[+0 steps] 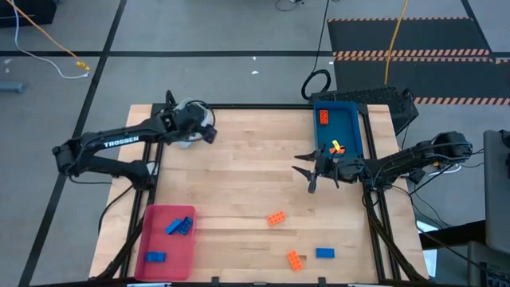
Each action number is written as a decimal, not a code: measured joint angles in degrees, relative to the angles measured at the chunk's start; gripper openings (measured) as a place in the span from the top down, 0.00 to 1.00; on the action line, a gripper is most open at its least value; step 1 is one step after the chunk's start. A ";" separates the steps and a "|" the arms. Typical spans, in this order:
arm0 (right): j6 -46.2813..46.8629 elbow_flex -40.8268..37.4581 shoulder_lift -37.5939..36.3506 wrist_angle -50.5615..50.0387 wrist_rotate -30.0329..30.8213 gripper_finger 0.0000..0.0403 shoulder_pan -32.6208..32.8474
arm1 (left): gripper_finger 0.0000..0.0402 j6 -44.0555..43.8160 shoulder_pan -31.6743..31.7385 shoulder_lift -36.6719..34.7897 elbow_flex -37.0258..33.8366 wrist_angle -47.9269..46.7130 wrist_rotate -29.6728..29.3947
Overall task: Sort & place blocks by color
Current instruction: Put the orange game piece into the blue bin
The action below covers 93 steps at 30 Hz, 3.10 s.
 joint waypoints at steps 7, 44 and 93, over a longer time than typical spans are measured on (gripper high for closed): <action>1.17 0.38 0.00 -2.21 -1.99 0.59 0.44 | 0.32 8.72 -9.04 -0.72 0.00 20.24 14.48; 6.38 33.05 28.27 -39.53 -17.59 0.40 16.64 | 0.47 21.43 -28.61 13.06 -0.02 58.32 35.25; 10.66 33.00 39.19 -34.73 -12.28 0.67 15.32 | 0.47 29.00 -29.88 2.12 -0.04 43.37 32.26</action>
